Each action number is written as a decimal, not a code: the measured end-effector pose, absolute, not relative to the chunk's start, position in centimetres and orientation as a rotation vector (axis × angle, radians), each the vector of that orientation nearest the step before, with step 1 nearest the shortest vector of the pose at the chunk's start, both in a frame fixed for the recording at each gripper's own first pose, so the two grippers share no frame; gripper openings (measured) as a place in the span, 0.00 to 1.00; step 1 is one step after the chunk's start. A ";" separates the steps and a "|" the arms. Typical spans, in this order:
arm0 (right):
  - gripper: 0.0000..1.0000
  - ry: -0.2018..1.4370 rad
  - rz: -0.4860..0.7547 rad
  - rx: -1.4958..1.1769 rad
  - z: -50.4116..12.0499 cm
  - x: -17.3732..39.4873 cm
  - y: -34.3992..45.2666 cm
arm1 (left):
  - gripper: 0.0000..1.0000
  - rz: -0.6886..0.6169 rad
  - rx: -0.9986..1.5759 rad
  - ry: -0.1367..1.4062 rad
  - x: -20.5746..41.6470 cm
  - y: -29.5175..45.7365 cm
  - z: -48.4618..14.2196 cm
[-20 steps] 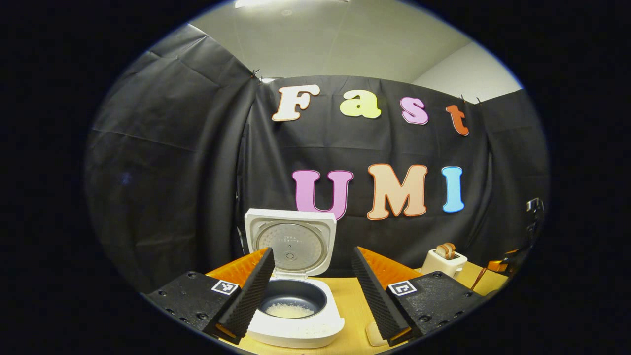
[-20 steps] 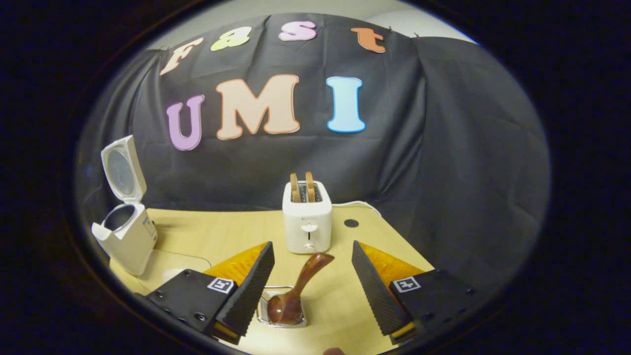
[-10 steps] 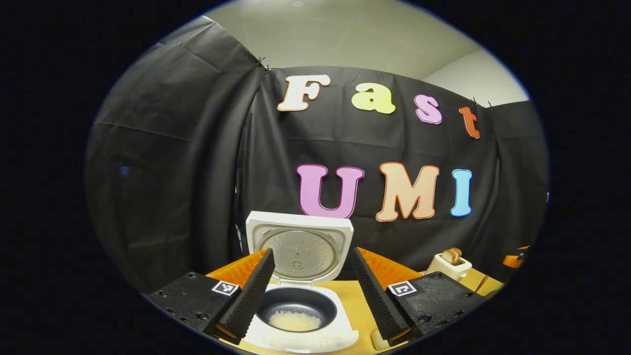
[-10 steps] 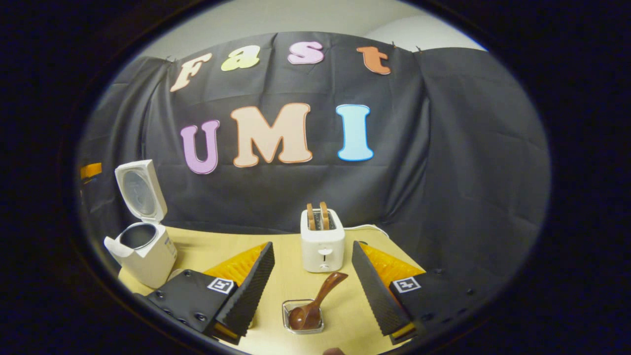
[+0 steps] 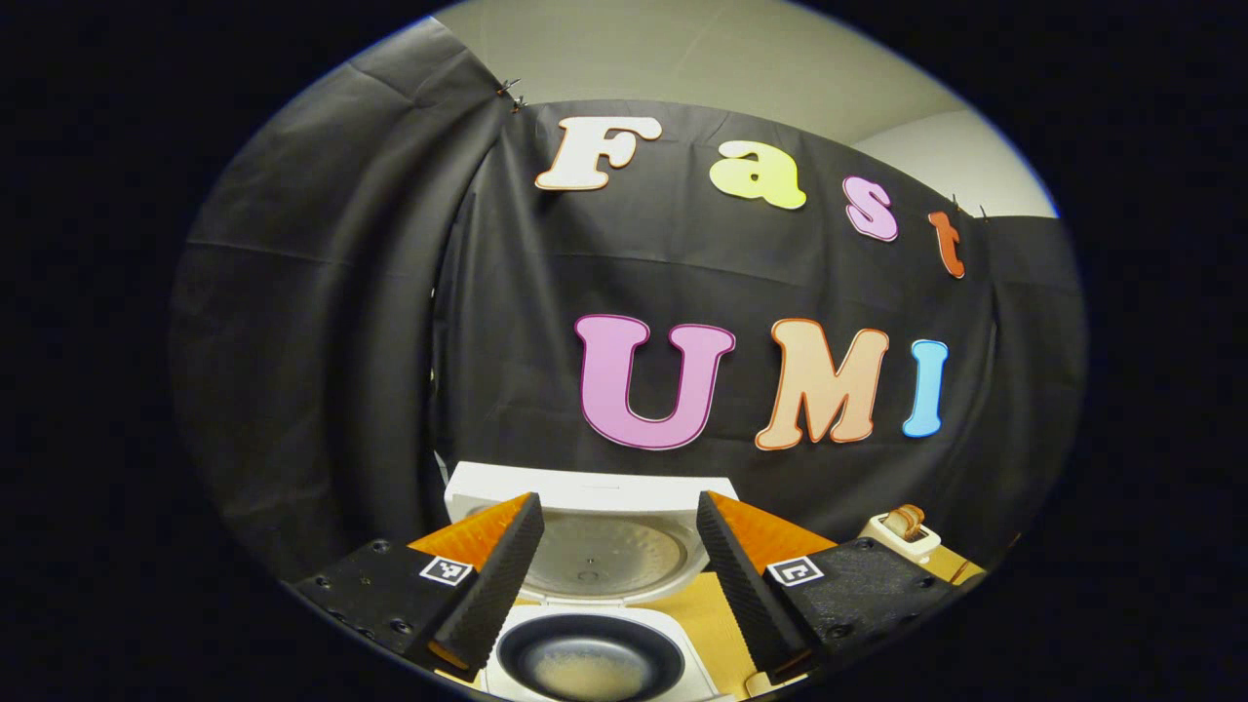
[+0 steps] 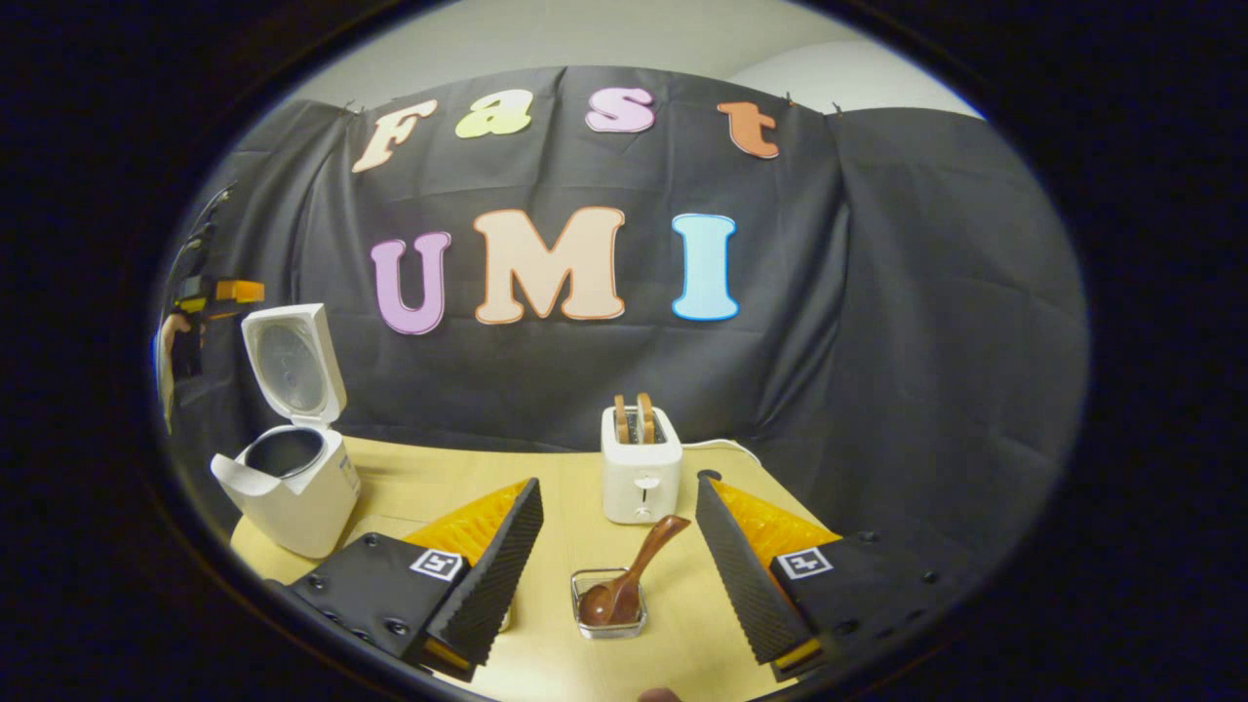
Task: Close the left gripper, press the button to open the rice cooker; take a wooden spoon from the chopstick holder with the right hand, scoop a spoonful of rice and pour it into the rice cooker, then put the wooden spoon back into the chopstick holder.
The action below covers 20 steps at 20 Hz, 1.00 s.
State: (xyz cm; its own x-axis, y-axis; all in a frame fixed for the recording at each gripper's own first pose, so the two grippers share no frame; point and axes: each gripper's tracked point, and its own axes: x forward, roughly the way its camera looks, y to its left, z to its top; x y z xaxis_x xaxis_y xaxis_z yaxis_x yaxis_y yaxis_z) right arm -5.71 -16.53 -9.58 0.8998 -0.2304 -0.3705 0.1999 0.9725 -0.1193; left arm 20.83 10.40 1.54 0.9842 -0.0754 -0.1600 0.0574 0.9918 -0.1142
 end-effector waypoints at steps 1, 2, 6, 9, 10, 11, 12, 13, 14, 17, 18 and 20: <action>0.99 0.398 -0.236 -0.080 -9.6 -6.4 -16.5 | 0.90 -0.078 -0.101 0.160 22.1 10.5 1.7; 0.99 0.403 -0.247 -0.075 -9.7 -6.9 -16.4 | 0.93 -0.079 -0.098 0.166 23.2 10.6 1.5; 1.00 0.420 -0.277 -0.084 -10.0 -8.4 -15.9 | 0.93 -0.075 -0.101 0.200 27.1 11.1 0.0; 1.00 0.421 -0.290 -0.102 -9.9 -8.9 -15.6 | 0.93 -0.072 -0.068 0.235 29.0 11.1 -1.6; 1.00 0.425 -0.289 -0.104 -9.9 -9.1 -15.6 | 0.93 -0.068 -0.041 0.240 29.4 11.2 -1.9; 0.99 0.424 -0.288 -0.106 -10.0 -9.2 -15.4 | 0.93 -0.063 -0.025 0.250 29.6 11.2 -2.2; 0.99 0.422 -0.289 -0.108 -9.9 -9.1 -15.3 | 0.93 -0.052 -0.016 0.261 29.5 11.2 -2.5; 0.99 0.420 -0.286 -0.103 -9.9 -8.9 -15.3 | 0.94 -0.048 -0.014 0.263 29.4 11.2 -2.5; 0.98 0.417 -0.279 -0.094 -9.9 -8.7 -15.0 | 0.94 -0.044 -0.020 0.268 29.4 11.2 -2.4; 0.97 0.405 -0.250 -0.081 -9.9 -7.7 -14.3 | 0.94 -0.043 -0.023 0.274 28.8 11.1 -2.4; 0.97 0.401 -0.236 -0.081 -9.9 -7.3 -14.0 | 0.95 -0.043 -0.021 0.275 28.3 11.0 -2.5; 0.99 0.394 -0.203 -0.073 -9.8 -6.4 -13.2 | 0.94 -0.037 -0.023 0.274 27.2 11.0 -2.5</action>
State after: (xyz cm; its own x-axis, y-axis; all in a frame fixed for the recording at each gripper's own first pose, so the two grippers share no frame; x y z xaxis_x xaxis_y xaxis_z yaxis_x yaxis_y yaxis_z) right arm -6.44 -13.24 -9.81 0.9032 -0.2105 -0.3739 0.1823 0.9771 -0.1097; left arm 27.19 11.05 -2.53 0.9621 -0.0392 -0.2699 0.0329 0.9991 -0.0279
